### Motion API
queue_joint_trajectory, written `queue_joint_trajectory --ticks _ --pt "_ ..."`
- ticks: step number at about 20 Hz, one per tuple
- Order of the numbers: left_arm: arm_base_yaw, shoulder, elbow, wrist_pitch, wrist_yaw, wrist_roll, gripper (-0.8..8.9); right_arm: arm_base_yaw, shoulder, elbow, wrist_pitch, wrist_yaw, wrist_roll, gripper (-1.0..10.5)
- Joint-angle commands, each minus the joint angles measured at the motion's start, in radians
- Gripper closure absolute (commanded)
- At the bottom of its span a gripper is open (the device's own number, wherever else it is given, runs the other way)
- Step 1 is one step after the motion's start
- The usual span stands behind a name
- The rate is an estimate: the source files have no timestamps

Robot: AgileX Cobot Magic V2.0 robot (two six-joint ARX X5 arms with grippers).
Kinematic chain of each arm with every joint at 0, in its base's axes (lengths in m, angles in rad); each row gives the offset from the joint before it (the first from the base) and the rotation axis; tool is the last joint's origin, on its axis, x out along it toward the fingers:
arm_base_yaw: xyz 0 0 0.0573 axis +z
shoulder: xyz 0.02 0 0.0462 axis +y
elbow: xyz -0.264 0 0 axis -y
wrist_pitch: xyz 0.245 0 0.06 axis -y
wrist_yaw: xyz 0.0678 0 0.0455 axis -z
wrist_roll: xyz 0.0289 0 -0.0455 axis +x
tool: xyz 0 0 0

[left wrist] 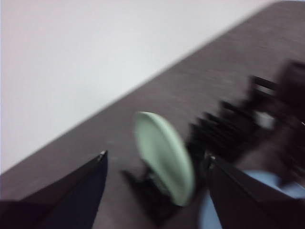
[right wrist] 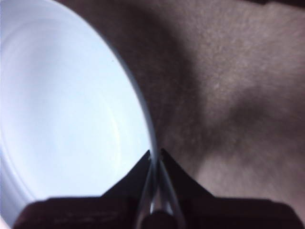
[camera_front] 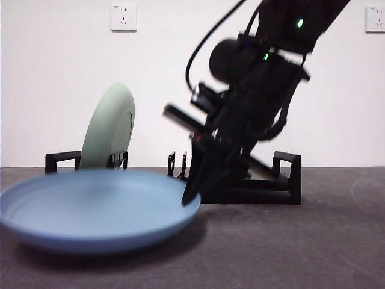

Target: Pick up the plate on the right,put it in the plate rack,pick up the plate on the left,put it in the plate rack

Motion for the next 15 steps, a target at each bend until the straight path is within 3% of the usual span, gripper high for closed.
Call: queue_joint_trajectory --ticks 1,3,6,15 --pt "-0.052 0.031 0.001 -0.035 0.02 0.021 4.81 -0.002 -0.1 -0.003 -0.033 0.051 -0.007 9.6" --pt "-0.115 0.066 0.001 -0.071 0.018 0.021 5.39 -0.015 -0.179 0.002 -0.083 0.086 -0.015 9.6" --pt "-0.235 0.126 0.001 -0.088 -0.022 0.054 5.34 -0.06 -0.26 0.024 -0.147 0.085 -0.017 9.6" --pt "-0.676 0.429 0.001 -0.092 -0.399 0.151 5.3 -0.182 -0.317 0.078 -0.261 0.056 -0.039 9.6"
